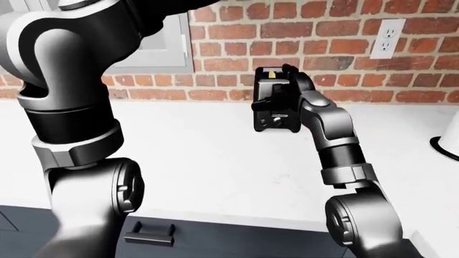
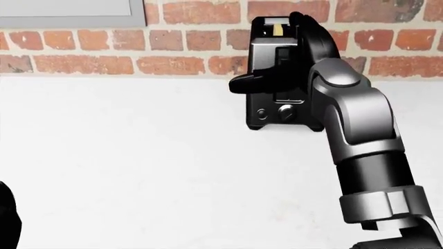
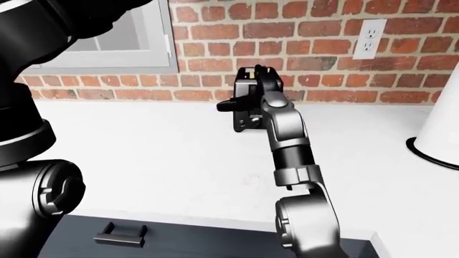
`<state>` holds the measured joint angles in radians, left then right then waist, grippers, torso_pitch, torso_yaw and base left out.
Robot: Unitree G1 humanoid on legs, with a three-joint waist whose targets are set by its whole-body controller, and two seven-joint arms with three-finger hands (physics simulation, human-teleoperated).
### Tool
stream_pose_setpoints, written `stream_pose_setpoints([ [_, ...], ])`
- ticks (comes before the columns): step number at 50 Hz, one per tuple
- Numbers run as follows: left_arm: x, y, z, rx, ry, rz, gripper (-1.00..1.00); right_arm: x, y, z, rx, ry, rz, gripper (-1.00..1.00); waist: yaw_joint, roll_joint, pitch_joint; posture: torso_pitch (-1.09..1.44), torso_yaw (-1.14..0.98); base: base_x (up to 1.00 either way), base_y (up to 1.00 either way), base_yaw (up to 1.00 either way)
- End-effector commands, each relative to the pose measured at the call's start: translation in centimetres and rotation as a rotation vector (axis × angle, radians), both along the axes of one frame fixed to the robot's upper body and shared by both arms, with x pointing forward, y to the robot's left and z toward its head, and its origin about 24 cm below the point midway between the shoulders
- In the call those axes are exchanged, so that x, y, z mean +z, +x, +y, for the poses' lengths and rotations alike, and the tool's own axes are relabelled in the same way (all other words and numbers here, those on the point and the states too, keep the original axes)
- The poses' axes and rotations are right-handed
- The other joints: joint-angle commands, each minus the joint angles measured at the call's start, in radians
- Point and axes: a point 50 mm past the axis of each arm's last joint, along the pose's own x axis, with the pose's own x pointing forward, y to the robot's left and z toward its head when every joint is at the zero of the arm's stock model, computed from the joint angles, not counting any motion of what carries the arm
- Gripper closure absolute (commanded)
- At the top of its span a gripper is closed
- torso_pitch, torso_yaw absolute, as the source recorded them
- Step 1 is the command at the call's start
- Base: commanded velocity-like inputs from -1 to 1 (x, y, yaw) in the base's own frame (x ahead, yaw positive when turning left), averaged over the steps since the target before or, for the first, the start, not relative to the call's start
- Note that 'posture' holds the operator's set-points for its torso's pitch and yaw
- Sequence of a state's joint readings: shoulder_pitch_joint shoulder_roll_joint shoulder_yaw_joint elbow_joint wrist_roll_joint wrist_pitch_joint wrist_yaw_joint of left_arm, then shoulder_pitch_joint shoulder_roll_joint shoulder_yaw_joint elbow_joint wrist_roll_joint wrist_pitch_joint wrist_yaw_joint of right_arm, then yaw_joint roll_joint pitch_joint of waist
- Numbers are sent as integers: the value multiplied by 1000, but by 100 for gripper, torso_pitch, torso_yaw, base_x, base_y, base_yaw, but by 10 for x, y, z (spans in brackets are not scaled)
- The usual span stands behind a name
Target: Push down the lever of the toaster to turn it on.
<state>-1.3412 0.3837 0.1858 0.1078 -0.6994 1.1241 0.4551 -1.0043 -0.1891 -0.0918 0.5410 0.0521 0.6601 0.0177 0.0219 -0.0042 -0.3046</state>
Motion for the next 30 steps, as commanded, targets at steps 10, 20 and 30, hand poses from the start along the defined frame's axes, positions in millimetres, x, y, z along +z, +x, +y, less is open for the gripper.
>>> stream_pose_setpoints([
  [10, 18, -7, 3, 4, -20, -77, -100, 25, 8, 4, 9, 4, -106, -100, 0, 2, -11, -48, 0, 0, 0, 0],
  [20, 17, -7, 2, 2, -21, -79, -100, 24, 15, 3, 8, 19, -120, -100, 0, 4, -12, -48, 0, 0, 0, 0],
  [30, 15, -7, 2, 0, -22, -77, -100, 17, 22, 0, -16, 25, -128, -100, -1, 5, -13, -48, 0, 0, 0, 0],
])
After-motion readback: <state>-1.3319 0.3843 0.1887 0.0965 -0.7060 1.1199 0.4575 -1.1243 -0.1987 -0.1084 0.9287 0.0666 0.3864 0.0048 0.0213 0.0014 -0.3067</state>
